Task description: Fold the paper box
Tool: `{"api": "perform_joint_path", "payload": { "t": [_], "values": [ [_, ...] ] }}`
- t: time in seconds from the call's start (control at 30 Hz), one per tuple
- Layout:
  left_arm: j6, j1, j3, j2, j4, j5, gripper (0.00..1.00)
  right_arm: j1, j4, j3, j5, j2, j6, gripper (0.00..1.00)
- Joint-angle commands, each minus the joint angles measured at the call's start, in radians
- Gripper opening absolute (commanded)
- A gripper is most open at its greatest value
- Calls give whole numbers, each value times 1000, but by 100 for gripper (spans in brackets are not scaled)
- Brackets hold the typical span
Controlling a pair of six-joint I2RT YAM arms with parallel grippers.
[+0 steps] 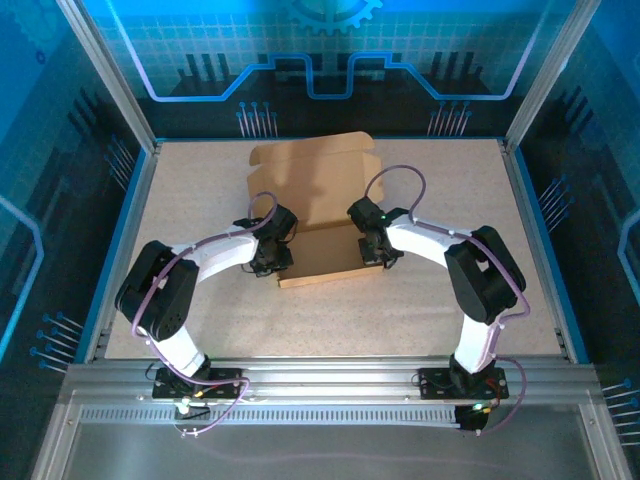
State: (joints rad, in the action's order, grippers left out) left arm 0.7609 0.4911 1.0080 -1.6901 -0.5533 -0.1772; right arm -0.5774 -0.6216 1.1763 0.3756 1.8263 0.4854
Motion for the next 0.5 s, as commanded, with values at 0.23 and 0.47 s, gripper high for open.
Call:
{"api": "perform_joint_path", "payload": {
  "t": [0.23, 0.47],
  "values": [
    [17, 34, 60, -49, -46, -30, 4, -71, -60, 12, 143, 5, 61, 0],
    [22, 38, 81, -67, -54, -36, 1, -115, -136, 64, 235, 57, 94, 0]
  ]
}}
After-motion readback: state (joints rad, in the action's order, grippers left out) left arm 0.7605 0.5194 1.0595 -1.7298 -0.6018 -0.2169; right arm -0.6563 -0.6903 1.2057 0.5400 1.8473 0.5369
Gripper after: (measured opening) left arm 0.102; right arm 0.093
